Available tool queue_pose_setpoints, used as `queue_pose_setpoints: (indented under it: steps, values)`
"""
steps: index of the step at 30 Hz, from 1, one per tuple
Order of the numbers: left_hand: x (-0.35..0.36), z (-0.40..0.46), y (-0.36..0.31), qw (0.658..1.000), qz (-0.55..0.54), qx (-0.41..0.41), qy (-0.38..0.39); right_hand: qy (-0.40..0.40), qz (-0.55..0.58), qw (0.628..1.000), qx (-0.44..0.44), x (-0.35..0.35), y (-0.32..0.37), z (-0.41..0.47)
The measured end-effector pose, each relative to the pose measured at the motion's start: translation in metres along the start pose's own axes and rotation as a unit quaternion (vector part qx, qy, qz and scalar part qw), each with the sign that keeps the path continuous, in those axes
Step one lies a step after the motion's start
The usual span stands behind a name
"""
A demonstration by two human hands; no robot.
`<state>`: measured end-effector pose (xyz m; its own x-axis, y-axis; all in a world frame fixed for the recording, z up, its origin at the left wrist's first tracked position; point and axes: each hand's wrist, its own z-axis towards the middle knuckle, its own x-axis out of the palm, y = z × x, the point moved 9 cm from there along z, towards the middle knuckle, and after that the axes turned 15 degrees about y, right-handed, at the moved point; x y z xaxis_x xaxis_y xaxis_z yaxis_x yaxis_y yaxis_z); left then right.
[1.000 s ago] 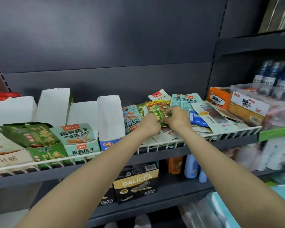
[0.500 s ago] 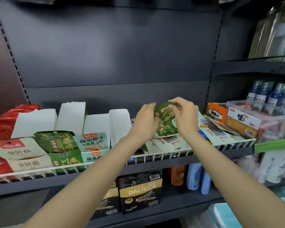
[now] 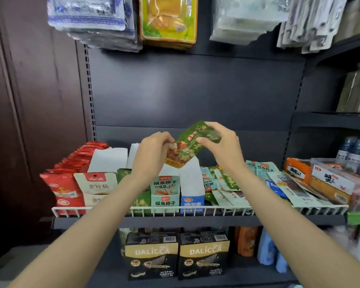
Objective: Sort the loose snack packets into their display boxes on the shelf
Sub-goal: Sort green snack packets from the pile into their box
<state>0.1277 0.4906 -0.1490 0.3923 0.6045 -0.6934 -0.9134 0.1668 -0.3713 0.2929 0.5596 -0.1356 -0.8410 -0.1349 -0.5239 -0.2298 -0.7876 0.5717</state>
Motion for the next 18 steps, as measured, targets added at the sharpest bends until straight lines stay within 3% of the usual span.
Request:
queue_pose_setpoints:
  steps: [2, 6, 11, 18]
  values:
    - [-0.009, -0.009, 0.021, 1.0, -0.003, -0.014, 0.001, 0.034, -0.012, 0.999, 0.007, 0.022, 0.003, 0.007]
    - [-0.02, -0.019, 0.063, 0.997, 0.011, -0.058, 0.042, 0.022, -0.107, 0.994, -0.018, 0.06, 0.021, 0.017]
    - [-0.024, -0.036, 0.097, 0.978, 0.137, -0.082, 0.134, 0.011, -0.17, 0.984, -0.04, 0.094, 0.038, 0.027]
    - [-0.025, -0.047, 0.122, 0.976, 0.123, -0.094, 0.151, 0.192, -0.153, 0.969, -0.026, 0.151, 0.031, 0.047]
